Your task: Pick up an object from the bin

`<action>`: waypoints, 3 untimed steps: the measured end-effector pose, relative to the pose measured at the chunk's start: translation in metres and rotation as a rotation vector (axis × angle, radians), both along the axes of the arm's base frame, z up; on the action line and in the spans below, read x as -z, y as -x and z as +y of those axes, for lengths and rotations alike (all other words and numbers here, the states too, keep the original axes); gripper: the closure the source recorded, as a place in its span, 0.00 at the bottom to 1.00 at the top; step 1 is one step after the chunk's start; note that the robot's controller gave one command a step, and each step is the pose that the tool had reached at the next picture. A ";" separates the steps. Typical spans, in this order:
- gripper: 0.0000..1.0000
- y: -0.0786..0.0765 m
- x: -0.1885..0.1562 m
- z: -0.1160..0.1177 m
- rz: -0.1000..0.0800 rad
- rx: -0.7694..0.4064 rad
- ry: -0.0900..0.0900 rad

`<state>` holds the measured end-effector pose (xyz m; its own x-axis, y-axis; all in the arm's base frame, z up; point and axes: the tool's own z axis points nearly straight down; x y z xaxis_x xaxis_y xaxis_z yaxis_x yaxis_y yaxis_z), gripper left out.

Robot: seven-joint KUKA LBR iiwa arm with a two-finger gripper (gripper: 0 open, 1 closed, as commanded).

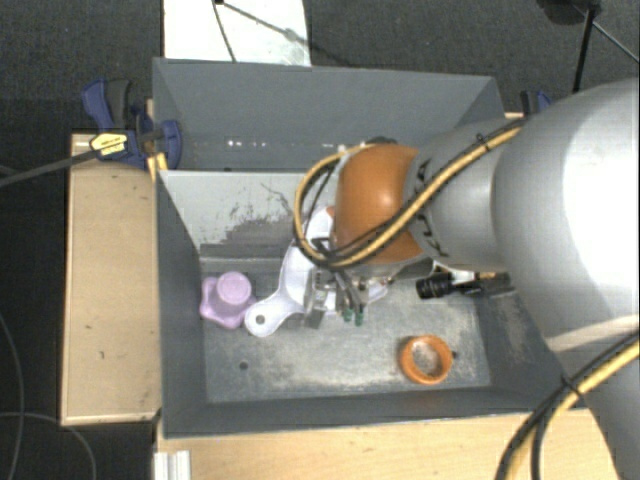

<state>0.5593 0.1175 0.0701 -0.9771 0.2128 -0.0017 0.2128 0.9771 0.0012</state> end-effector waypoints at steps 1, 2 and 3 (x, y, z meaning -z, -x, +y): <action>1.00 0.000 0.000 0.000 0.000 0.000 0.000; 1.00 0.005 0.000 -0.010 0.002 -0.033 0.000; 1.00 0.025 -0.199 -0.001 0.004 -0.081 0.001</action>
Offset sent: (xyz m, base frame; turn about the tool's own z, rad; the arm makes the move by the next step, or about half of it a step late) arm -0.0098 -0.0238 -0.0001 -0.0695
